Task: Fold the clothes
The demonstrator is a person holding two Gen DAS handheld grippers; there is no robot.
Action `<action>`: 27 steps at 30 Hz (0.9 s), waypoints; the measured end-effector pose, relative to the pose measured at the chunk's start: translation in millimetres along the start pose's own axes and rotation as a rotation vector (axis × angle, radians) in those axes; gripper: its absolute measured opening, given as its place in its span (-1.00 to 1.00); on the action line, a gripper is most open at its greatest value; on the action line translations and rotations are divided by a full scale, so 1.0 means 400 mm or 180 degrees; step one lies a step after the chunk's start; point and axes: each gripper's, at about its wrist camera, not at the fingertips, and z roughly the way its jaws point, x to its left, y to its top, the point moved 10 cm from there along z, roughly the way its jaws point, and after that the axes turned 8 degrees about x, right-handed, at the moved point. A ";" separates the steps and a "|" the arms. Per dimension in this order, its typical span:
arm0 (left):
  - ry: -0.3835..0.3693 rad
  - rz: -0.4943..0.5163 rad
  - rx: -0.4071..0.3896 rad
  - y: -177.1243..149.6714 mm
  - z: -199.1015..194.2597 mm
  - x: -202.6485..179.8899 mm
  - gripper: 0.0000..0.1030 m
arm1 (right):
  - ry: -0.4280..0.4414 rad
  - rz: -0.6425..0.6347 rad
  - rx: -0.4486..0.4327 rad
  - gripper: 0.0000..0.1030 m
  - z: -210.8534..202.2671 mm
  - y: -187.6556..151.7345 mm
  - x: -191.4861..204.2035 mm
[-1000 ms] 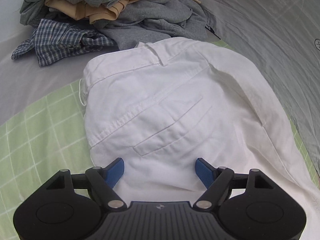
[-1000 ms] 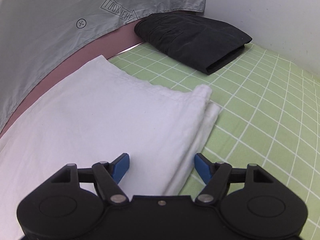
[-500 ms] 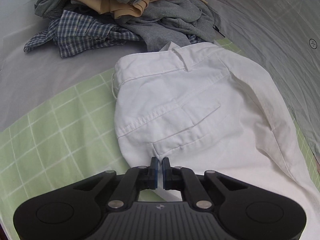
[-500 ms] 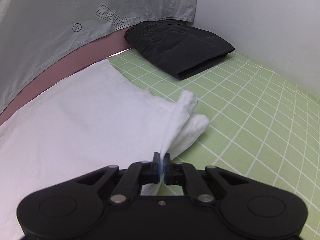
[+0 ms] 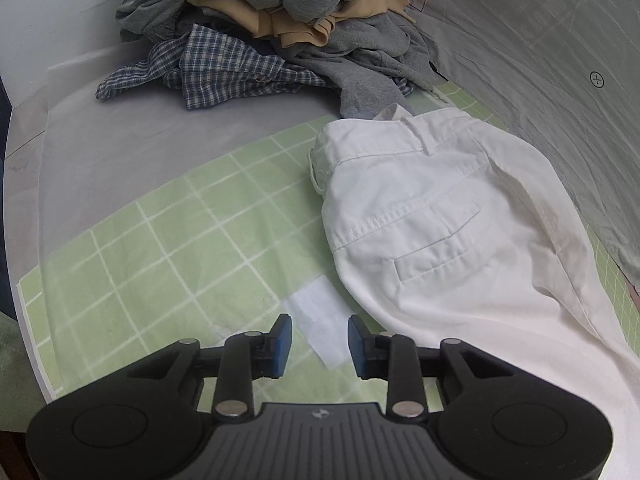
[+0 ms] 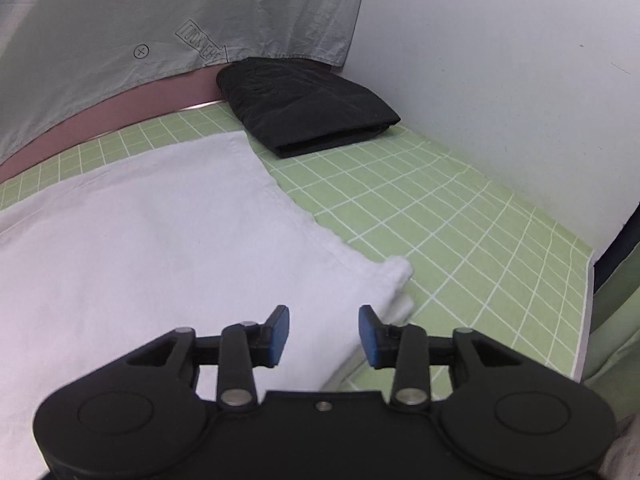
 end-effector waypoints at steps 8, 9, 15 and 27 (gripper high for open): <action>-0.0160 -0.0215 -0.0082 0.087 0.070 -0.031 0.36 | 0.0442 -0.0179 0.0116 0.25 -0.007 -0.002 0.186; -0.0189 -0.0231 -0.0087 0.102 0.081 -0.034 0.36 | 0.0491 -0.0176 0.0185 0.26 0.000 -0.014 0.201; -0.0278 -0.0238 -0.0039 0.166 0.139 -0.052 0.50 | 0.0528 -0.0129 0.0491 0.37 0.037 -0.077 0.237; -0.0711 -0.0509 -0.0567 0.271 0.043 -0.091 -0.94 | 0.0313 -0.0021 0.0607 0.57 0.059 -0.106 0.186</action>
